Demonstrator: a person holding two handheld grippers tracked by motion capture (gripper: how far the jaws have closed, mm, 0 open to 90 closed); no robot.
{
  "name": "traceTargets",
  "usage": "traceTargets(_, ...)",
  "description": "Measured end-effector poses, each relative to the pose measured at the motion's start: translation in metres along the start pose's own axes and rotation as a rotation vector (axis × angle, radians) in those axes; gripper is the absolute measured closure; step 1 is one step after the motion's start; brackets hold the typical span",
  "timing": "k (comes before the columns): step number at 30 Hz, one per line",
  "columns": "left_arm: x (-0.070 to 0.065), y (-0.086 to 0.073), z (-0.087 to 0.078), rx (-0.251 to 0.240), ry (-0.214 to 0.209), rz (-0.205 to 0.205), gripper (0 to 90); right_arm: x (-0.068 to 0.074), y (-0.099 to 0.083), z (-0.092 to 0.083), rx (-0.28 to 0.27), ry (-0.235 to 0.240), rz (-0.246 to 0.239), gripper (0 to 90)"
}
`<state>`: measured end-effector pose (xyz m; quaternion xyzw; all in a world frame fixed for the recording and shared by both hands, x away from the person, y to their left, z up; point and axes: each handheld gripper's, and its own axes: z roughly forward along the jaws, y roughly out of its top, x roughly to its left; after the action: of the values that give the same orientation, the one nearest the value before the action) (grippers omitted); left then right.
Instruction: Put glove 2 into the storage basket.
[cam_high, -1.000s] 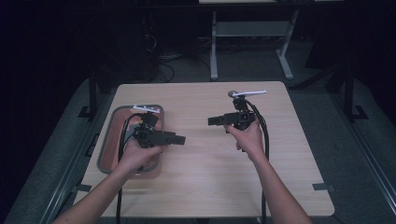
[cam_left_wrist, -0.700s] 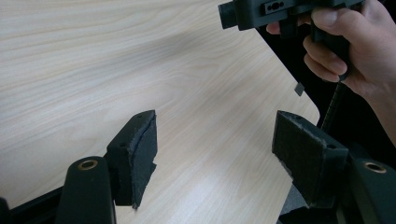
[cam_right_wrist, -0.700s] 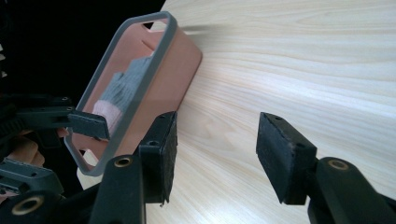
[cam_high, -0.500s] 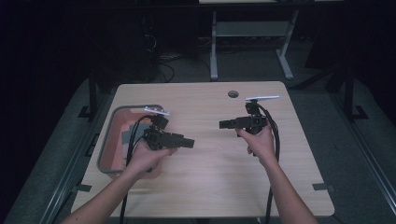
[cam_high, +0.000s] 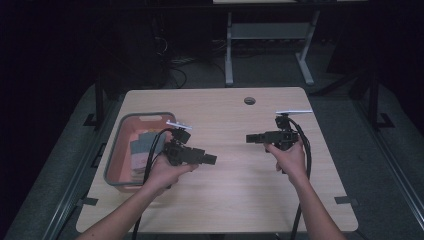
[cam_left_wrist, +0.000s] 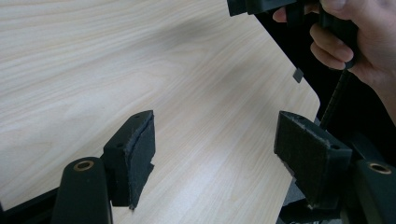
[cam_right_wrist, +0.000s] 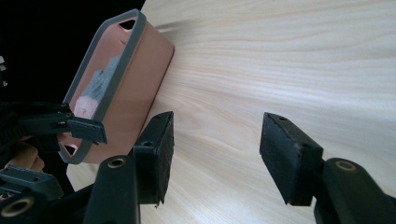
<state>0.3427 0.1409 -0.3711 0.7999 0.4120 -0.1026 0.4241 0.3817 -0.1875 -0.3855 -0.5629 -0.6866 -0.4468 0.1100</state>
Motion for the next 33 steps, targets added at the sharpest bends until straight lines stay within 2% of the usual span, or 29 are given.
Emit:
traceTargets(2, -0.001, -0.002, 0.004, -0.003, -0.006, -0.011, 28.5, -0.003, -0.003, -0.001, 0.001, -0.001, 0.003, 44.1)
traceTargets(3, 0.000, -0.002, 0.005, 0.000, -0.005, 0.000, 28.4, -0.004, -0.005, -0.001, 0.001, 0.003, 0.008, 44.1)
traceTargets(12, -0.003, -0.011, 0.021, 0.017, -0.015, 0.006, 27.1, -0.021, -0.020, -0.006, 0.010, -0.014, 0.028, 43.6)
traceTargets(21, -0.003, -0.019, 0.034, 0.002, -0.048, 0.009, 26.4, -0.037, -0.031, -0.015, 0.007, -0.015, 0.057, 41.6)
traceTargets(33, -0.007, -0.029, 0.045, -0.007, -0.052, 0.030, 26.4, -0.055, -0.051, -0.026, -0.004, -0.013, 0.084, 40.6)
